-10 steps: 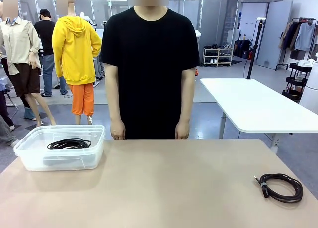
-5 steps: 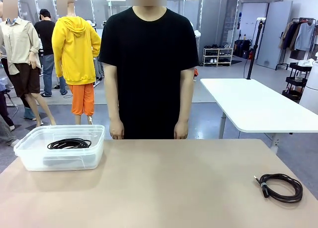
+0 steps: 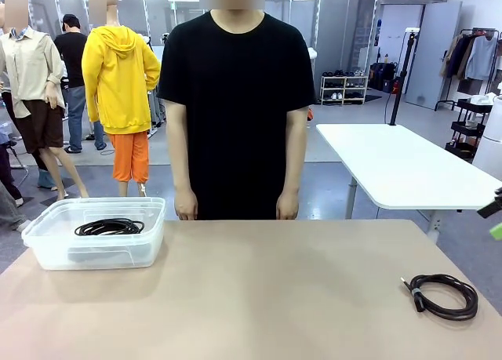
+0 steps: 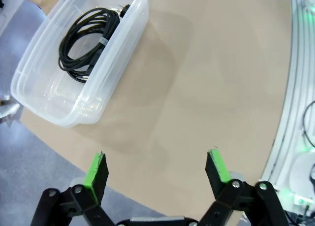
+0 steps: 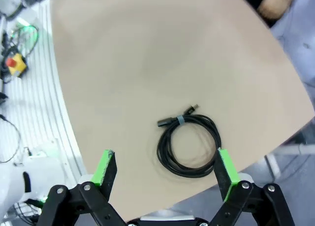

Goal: Organize and store the cables.
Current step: Place the USB Extension Cable into the Organizing box.

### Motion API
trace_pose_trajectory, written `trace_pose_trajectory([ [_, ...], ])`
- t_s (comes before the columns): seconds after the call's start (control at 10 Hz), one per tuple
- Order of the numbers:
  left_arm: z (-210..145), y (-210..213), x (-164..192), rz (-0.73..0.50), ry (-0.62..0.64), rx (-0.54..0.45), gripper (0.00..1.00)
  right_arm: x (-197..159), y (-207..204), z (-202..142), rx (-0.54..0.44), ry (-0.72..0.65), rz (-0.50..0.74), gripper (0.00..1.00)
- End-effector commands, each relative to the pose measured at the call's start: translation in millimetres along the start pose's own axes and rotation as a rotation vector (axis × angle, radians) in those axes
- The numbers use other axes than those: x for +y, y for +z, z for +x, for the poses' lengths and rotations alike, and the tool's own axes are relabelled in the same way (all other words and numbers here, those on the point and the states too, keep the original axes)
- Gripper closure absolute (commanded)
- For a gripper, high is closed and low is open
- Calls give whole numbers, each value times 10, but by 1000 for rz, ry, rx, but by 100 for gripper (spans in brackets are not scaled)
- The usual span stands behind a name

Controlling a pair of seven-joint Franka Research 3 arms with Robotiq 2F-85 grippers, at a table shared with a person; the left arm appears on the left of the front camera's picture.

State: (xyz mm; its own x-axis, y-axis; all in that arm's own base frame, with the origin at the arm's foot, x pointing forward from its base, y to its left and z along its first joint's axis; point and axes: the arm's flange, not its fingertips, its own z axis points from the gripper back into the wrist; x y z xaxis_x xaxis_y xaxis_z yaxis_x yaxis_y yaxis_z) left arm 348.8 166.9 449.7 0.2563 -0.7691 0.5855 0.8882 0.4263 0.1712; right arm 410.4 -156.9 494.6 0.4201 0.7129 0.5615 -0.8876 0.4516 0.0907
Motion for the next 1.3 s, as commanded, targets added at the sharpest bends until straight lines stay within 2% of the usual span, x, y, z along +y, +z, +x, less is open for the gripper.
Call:
trace_pose_trajectory([
  [0.0, 51, 45, 6, -15, 11, 4, 0, 105, -184, 222, 101, -190, 3, 0],
  [0.1, 51, 45, 6, -15, 11, 4, 0, 116, -324, 365, 165, -295, -18, 0],
  [0.2, 51, 45, 6, -15, 11, 4, 0, 125, -507, 497, 171, -403, 17, 0],
  [0.3, 51, 45, 6, -15, 11, 4, 0, 104, -726, 582, 209, -521, -50, 0],
  [0.4, 51, 45, 6, -15, 11, 4, 0, 79, -1006, 626, 260, -607, -65, 0],
  [0.5, 51, 45, 6, -15, 11, 4, 0, 32, -1173, 579, 314, -668, -113, 0],
  [0.6, 51, 45, 6, -15, 11, 4, 0, 14, -1318, 535, 390, -711, -197, 0],
  [0.7, 51, 45, 6, -15, 11, 4, 0, 1, -1485, 489, 424, -738, -185, 0],
  [0.8, 51, 45, 6, -15, 11, 4, 0, -25, -1637, 418, 450, -758, -239, 0],
  [0.9, 51, 45, 6, -15, 11, 4, 0, -30, -1737, 350, 479, -777, -239, 0],
  [1.1, 51, 45, 6, -15, 11, 4, 0, -37, -1964, 225, 482, -797, -219, 0],
  [1.2, 51, 45, 6, -15, 11, 4, 0, -98, -2082, 155, 463, -806, -247, 0],
])
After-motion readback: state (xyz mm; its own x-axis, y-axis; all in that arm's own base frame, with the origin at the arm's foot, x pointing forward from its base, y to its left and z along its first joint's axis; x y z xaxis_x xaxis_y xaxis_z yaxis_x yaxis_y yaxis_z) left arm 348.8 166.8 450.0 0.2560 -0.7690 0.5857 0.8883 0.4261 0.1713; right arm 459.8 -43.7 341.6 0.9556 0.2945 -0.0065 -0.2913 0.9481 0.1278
